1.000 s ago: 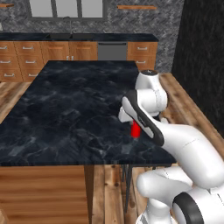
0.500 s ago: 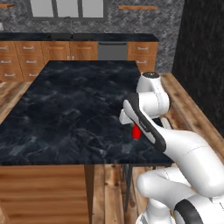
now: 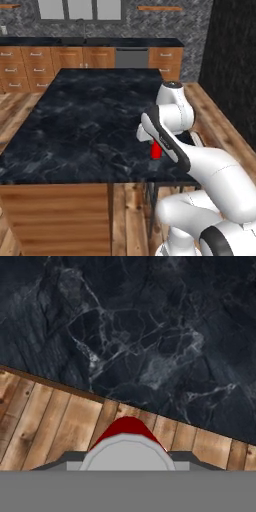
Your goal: Four empty soda cans are scattered around the kitchen. Gather all the cans and cluster them next to the stove for recycling.
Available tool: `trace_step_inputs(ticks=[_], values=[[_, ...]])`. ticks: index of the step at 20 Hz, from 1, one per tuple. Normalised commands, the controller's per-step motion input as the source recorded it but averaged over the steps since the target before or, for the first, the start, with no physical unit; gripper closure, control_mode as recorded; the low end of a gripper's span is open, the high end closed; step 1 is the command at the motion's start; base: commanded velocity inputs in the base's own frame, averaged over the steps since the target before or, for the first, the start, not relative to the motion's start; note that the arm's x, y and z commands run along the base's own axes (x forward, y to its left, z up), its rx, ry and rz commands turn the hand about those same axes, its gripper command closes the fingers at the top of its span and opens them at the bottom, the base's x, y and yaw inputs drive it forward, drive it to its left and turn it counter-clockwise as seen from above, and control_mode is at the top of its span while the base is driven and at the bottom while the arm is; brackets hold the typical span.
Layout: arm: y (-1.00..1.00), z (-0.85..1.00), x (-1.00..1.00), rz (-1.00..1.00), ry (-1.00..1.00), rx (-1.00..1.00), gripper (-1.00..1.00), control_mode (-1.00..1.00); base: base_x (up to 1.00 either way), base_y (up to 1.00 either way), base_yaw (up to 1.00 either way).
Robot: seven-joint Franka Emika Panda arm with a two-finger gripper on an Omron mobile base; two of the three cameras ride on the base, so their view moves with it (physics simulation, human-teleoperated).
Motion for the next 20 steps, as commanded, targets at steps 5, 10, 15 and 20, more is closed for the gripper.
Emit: trace_step_inputs(ticks=[5, 10, 15, 20], values=[[0.00, 0.00, 0.00, 0.00, 0.00, 0.00, 1.00, 1.00, -0.24, 0.69, 0.00], [0.00, 0.00, 0.00, 0.00, 0.00, 0.00, 1.00, 1.00, -0.17, 0.85, 0.00], [0.00, 0.00, 0.00, 0.00, 0.00, 0.00, 1.00, 1.00, -0.01, 1.00, -0.01], [0.00, 0.00, 0.00, 0.00, 0.00, 0.00, 1.00, 1.00, 0.00, 1.00, -0.03]])
